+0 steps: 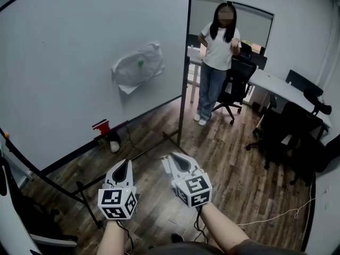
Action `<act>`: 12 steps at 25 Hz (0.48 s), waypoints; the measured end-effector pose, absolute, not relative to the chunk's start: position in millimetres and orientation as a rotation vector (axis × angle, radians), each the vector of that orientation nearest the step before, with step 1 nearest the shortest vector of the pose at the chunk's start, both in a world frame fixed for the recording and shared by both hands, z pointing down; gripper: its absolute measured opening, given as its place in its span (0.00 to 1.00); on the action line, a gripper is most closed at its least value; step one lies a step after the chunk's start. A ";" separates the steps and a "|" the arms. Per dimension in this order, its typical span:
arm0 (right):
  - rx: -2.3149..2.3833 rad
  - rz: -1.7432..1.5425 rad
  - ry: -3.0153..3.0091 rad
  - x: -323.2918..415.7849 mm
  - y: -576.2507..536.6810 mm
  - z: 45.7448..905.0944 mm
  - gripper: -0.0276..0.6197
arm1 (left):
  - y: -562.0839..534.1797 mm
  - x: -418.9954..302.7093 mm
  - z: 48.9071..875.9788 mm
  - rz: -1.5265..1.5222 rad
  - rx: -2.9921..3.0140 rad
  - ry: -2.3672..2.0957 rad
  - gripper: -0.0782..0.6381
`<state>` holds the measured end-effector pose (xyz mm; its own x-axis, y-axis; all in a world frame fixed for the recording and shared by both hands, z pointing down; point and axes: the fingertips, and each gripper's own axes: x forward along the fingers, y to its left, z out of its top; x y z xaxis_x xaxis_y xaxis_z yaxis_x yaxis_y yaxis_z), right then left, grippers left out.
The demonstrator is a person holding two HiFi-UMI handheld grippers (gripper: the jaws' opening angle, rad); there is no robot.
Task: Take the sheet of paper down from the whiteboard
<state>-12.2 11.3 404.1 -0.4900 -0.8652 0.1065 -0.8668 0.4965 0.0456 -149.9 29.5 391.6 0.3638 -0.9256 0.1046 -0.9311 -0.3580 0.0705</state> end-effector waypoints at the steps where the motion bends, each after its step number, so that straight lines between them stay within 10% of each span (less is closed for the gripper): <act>1: 1.525 0.025 -2.621 -11.3 10.9 403.5 0.07 | 29.5 -149.0 391.5 0.072 2.495 -1.708 0.13; 12: 1.494 0.055 -2.690 5.3 -0.9 404.6 0.08 | 18.2 -130.0 392.8 0.067 2.478 -1.753 0.13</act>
